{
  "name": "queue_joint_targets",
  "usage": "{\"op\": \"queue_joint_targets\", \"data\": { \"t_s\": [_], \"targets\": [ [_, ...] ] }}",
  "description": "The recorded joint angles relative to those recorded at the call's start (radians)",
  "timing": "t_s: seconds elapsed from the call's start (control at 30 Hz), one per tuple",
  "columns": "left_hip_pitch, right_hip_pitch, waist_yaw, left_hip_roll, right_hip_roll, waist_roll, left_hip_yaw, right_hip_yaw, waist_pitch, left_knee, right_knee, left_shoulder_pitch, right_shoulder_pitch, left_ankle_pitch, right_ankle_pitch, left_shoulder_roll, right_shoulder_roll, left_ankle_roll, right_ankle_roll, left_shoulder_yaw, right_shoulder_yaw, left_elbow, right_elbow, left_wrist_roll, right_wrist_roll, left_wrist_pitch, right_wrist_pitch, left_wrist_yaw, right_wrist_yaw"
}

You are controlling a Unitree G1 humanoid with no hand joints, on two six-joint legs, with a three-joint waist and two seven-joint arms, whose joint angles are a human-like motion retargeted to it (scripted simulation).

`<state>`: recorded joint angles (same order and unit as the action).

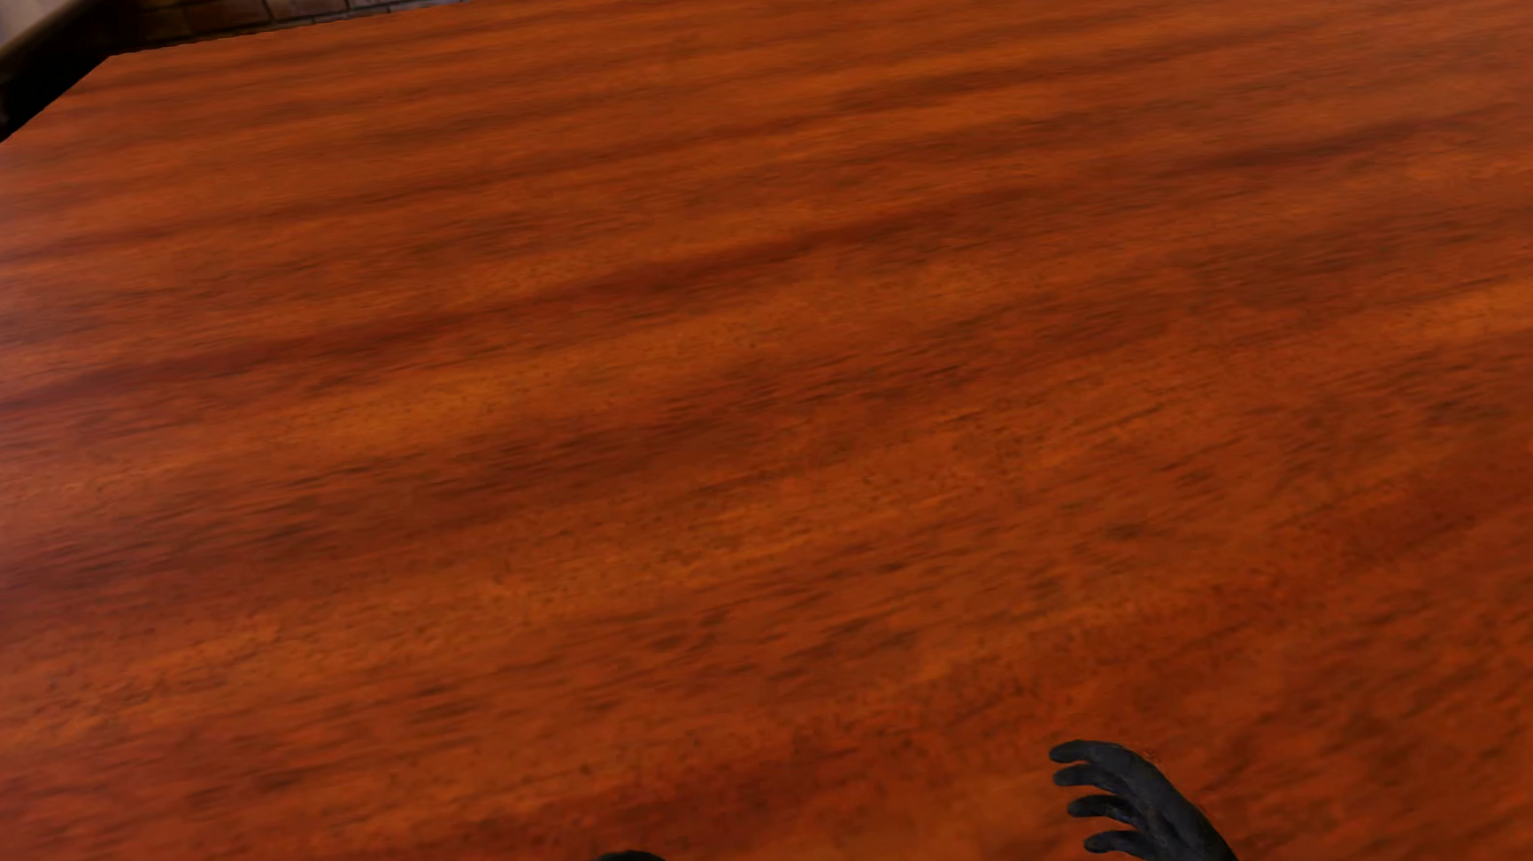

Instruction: Extend downward

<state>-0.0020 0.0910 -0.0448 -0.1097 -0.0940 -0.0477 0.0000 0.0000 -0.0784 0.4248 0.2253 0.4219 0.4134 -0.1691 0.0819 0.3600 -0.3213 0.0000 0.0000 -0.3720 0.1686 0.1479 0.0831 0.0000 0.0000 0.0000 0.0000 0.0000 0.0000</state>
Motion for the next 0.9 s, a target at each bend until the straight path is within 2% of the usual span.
{"op": "queue_joint_targets", "data": {
  "t_s": [0.03,0.23,0.3,0.37,0.4,0.47,0.5,0.6,0.63,0.7,0.83,0.9],
  "targets": [
    [0.001,-0.004,0.002,0.001,0.000,-0.002,0.000,0.000,0.001,0.003,0.001,-0.023,-0.001,0.003,0.003,0.024,0.006,0.000,0.000,-0.033,0.000,-0.013,0.003,0.000,0.000,0.000,0.000,0.000,0.000],
    [-0.010,-0.013,-0.005,-0.005,-0.005,-0.007,0.000,0.000,0.005,0.014,-0.001,-0.020,-0.002,0.004,0.010,0.011,0.008,0.000,0.000,-0.017,-0.004,-0.006,0.002,0.000,0.000,0.000,0.000,0.000,0.000],
    [0.022,-0.009,0.027,0.005,0.009,-0.005,0.000,0.000,0.038,-0.071,0.013,-0.025,-0.011,0.056,0.007,0.022,0.009,0.000,0.000,-0.018,-0.004,-0.007,0.012,0.000,0.000,0.000,0.000,0.000,0.000],
    [0.011,-0.017,0.024,0.004,0.010,-0.008,0.000,0.000,0.046,-0.078,0.011,-0.023,-0.010,0.042,0.010,0.021,0.007,0.000,0.000,0.000,-0.002,0.003,0.020,0.000,0.000,0.000,0.000,0.000,0.000],
    [0.005,-0.020,0.021,0.003,0.011,-0.006,0.000,0.000,0.054,0.020,0.010,-0.026,-0.008,0.014,0.015,0.020,0.001,0.000,0.000,0.006,-0.001,0.005,0.018,0.000,0.000,0.000,0.000,0.000,0.000],
    [0.003,-0.030,0.028,0.003,0.010,-0.009,0.000,0.000,0.081,-0.079,0.014,-0.034,-0.013,0.047,0.024,0.015,-0.006,0.000,0.000,0.026,0.008,0.006,0.019,0.000,0.000,0.000,0.000,0.000,0.000],
    [-0.014,-0.047,0.025,0.001,0.009,-0.012,0.000,0.000,0.095,0.003,0.015,-0.051,-0.030,0.020,0.035,0.020,-0.011,0.000,0.000,0.026,0.015,0.006,0.026,0.000,0.000,0.000,0.000,0.000,0.000],
    [-0.032,-0.080,0.035,0.006,0.015,-0.021,0.000,0.000,0.191,0.004,-0.017,-0.115,-0.097,0.025,0.075,0.031,-0.019,0.000,0.000,0.028,0.042,0.021,0.049,0.000,0.000,0.000,0.000,0.000,0.000],
    [-0.065,-0.118,0.038,0.015,0.020,-0.018,0.000,0.000,0.212,0.006,0.264,-0.151,-0.129,0.035,0.122,0.032,-0.024,0.000,0.000,0.019,0.051,0.046,0.064,0.000,0.000,0.000,0.000,0.000,0.000],
    [-0.138,-0.193,0.023,0.009,0.016,-0.027,0.000,0.000,0.282,-0.006,0.285,-0.229,-0.207,0.091,0.099,0.043,-0.026,0.000,0.000,0.017,0.073,0.079,0.090,0.000,0.000,0.000,0.000,0.000,0.000],
    [-0.283,-0.363,0.015,0.016,0.014,-0.037,0.000,0.000,0.474,0.001,0.332,-0.404,-0.416,0.187,0.107,0.088,-0.033,0.000,0.000,-0.040,0.120,0.074,0.129,0.000,0.000,0.000,0.000,0.000,0.000],
    [-0.353,-0.441,0.014,0.022,0.012,-0.034,0.000,0.000,0.598,0.010,0.356,-0.542,-0.556,0.238,0.116,0.096,-0.034,0.000,0.000,-0.080,0.134,0.128,0.186,0.000,0.000,0.000,0.000,0.000,0.000]
  ]
}}
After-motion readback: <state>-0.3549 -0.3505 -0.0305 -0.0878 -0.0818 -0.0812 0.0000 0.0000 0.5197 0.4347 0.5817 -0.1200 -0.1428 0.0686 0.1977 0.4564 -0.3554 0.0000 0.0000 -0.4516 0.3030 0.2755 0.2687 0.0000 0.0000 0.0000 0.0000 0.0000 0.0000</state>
